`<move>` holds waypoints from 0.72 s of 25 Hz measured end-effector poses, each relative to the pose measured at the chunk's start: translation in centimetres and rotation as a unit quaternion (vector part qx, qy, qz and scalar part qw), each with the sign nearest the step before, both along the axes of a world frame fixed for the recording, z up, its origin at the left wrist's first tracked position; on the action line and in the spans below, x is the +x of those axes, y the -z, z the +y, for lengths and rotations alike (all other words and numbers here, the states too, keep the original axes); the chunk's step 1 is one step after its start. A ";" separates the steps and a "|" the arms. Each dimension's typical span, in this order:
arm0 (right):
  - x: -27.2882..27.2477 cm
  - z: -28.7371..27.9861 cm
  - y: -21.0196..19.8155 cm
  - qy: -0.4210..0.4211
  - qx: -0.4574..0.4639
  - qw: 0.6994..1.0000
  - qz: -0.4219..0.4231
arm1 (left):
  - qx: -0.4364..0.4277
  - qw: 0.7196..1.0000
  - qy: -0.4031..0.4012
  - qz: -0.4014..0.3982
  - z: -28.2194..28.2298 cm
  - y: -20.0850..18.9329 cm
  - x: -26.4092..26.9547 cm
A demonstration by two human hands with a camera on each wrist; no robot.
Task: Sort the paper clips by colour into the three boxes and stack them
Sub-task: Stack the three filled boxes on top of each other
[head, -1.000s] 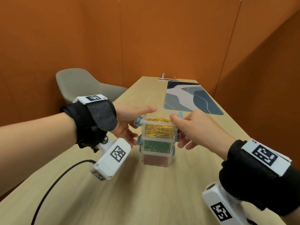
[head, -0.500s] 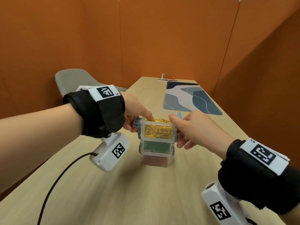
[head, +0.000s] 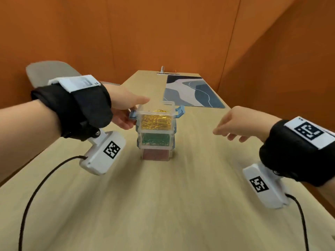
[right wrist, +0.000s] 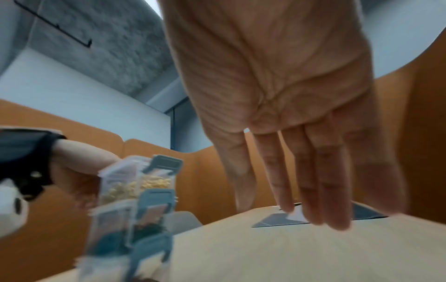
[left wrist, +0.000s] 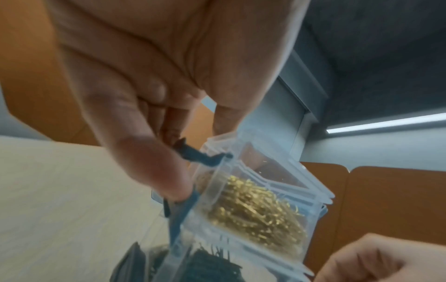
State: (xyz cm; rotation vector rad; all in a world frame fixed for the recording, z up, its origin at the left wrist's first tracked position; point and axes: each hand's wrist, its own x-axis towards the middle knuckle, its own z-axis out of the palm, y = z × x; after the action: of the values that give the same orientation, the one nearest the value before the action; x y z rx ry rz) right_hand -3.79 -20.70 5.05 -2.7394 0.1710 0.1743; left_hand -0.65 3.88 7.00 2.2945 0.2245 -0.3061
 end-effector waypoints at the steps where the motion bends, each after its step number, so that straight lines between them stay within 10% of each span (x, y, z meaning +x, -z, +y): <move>1: -0.2 -1.1 0.3 0.008 -0.050 0.998 0.032 | -0.028 1.000 -0.006 0.001 0.1 0.3 -0.1; 6: -0.5 -3.3 2.9 0.017 -0.202 0.957 0.209 | -0.018 0.999 -0.005 -0.031 0.7 1.1 -0.8; 12: -0.7 -1.9 3.1 -0.007 -0.179 0.960 0.213 | 0.058 0.992 0.009 -0.114 0.7 0.1 -1.5; 16: -1.1 0.1 -0.1 -0.029 0.138 0.989 0.051 | 0.059 0.945 0.070 -0.314 0.2 -2.5 -3.3; 18: -1.6 1.9 -1.8 -0.069 0.337 0.935 -0.089 | 0.011 0.940 0.172 -0.294 -0.5 -3.8 -4.2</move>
State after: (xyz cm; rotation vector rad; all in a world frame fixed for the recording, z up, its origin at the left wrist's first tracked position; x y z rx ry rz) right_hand -5.36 -18.82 6.89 -2.0628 -0.1176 0.0134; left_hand -4.90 3.36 10.76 2.3287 -0.4822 0.2183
